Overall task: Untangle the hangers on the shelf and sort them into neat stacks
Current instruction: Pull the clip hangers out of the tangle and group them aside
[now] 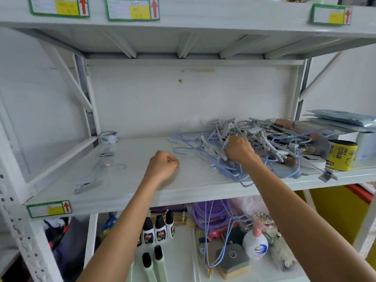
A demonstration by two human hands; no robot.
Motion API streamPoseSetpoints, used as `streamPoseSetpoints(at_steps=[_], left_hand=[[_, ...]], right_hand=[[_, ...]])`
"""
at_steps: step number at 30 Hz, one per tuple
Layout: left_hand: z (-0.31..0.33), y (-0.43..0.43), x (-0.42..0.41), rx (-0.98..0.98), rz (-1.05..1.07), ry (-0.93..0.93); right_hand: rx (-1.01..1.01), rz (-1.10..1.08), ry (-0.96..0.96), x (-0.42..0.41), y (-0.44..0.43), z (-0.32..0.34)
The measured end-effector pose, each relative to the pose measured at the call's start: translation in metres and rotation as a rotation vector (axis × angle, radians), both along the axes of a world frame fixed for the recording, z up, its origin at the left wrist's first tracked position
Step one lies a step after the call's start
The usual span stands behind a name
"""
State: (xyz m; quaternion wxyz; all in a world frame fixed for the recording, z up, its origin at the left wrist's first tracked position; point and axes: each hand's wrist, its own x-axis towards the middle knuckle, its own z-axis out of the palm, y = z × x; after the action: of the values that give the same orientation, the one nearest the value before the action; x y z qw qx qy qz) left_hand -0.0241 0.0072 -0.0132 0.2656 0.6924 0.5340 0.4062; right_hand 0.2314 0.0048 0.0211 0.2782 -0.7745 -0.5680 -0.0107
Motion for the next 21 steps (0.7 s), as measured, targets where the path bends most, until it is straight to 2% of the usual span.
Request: streamPoseSetpoints(at_steps=[4,14,18,21], left_hand=[[0.000,0.011,0.002,-0.005,0.000,-0.013],[0.002,0.018,0.023,0.026,-0.067,-0.061],[0.007,0.017,0.043,0.010,-0.190,-0.093],[0.014,0.013,0.067,-0.010,-0.285,-0.102]], right_hand=[[0.023,0.033,-0.015,0.007,0.006,0.012],[0.185,0.054,0.120,0.005,0.033,0.002],[0.217,0.090,0.170,0.006,0.027,-0.004],[0.240,0.134,0.112,0.001,0.011,-0.005]])
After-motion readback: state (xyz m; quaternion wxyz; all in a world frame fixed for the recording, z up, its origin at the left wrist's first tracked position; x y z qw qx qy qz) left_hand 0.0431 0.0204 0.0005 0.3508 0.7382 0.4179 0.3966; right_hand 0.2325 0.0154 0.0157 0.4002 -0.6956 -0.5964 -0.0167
